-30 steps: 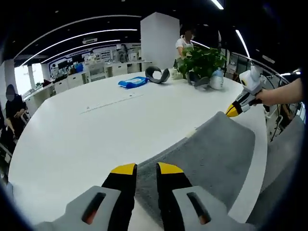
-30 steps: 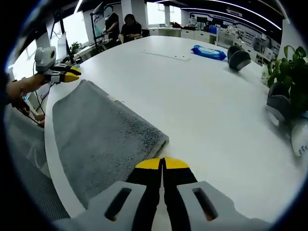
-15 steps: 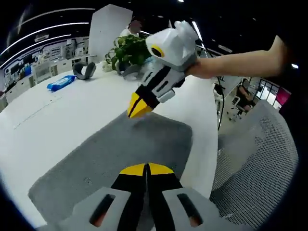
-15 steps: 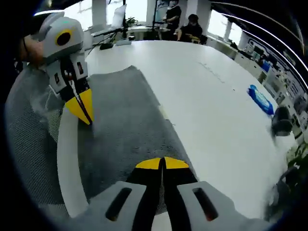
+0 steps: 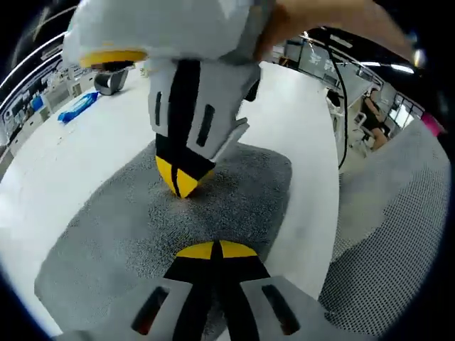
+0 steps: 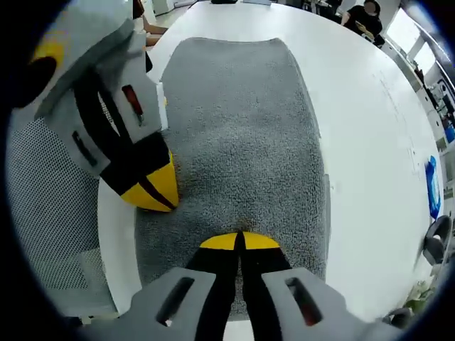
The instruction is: Fold the towel on the table until its edges align and the towel forms a compact rectangular stack.
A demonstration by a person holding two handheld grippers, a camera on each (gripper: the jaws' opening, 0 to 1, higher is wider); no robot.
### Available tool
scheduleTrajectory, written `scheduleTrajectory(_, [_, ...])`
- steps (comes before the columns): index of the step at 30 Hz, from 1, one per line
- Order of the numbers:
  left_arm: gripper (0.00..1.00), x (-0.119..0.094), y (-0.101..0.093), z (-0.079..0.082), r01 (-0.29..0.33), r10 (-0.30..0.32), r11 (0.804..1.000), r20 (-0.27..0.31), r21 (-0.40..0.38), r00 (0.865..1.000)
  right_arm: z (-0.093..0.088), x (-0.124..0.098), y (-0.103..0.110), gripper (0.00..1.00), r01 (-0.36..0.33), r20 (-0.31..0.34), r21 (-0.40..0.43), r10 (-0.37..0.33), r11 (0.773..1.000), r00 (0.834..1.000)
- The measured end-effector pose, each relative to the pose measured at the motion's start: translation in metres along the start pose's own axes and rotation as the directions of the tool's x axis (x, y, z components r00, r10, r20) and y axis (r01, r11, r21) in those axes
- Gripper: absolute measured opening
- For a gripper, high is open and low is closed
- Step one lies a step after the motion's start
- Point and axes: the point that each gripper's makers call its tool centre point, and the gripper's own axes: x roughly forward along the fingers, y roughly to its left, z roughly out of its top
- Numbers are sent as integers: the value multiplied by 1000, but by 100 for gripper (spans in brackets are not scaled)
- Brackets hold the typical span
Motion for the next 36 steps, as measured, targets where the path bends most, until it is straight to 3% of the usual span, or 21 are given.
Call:
scheduleTrajectory(1, [1,0,-3,0,4,-2,993,-15,115,1000,0,0,0,0,-17,-3,-17,17,1000,1000])
scheduleTrajectory(3, [1,1,-5,0,13,-2,974,-49,224,999,0,0,1,0,-30,-20,-58,29,998,999])
scheduleTrajectory(6, [1,1,-6,1,20,5,953,-82,303,997,0,1,2,0,3,-83,-111,-12,994,996])
scheduleTrajectory(9, [1,1,-8,-1,8,39,923,-113,385,993,0,1,3,0,59,-133,-106,-73,993,988])
scheduleTrajectory(12, [1,-1,-12,-4,23,84,860,-186,510,979,0,2,2,0,112,-167,-29,-115,993,979])
scheduleTrajectory(14, [1,-2,-13,-5,21,119,834,-218,552,969,0,2,1,0,157,-180,120,-134,980,974])
scheduleTrajectory(16, [1,-2,-15,-7,9,144,838,-237,546,961,-5,0,4,0,176,-200,194,-136,965,970])
scheduleTrajectory(17, [1,-3,-15,-8,8,152,837,-246,547,957,-2,1,2,0,159,-175,130,-135,979,975])
scheduleTrajectory(18, [1,-4,-16,-9,8,159,834,-255,551,954,-2,2,3,0,156,-171,139,-132,978,976])
scheduleTrajectory(21, [1,-8,-19,-14,10,189,794,-263,608,946,-2,1,8,0,145,-143,208,-116,967,983])
scheduleTrajectory(26, [1,-12,-19,-18,-16,211,812,-267,584,940,-2,2,13,0,155,-153,277,-116,948,981])
scheduleTrajectory(30, [1,-15,-20,-22,-13,234,783,-276,621,932,-1,3,17,0,157,-187,277,-107,948,976])
scheduleTrajectory(31, [1,-16,-19,-23,-9,246,767,-280,641,928,0,3,17,0,157,-194,269,-107,950,975])
scheduleTrajectory(32, [1,-17,-18,-24,-6,268,739,-285,674,920,-1,2,17,0,161,-201,275,-107,948,974])
scheduleTrajectory(33, [1,-17,-18,-24,-11,281,727,-284,686,916,-1,2,17,0,164,-206,283,-108,945,973])
scheduleTrajectory(36, [1,-18,-19,-28,-18,302,714,-286,699,910,-2,2,20,0,165,-217,286,-104,944,971])
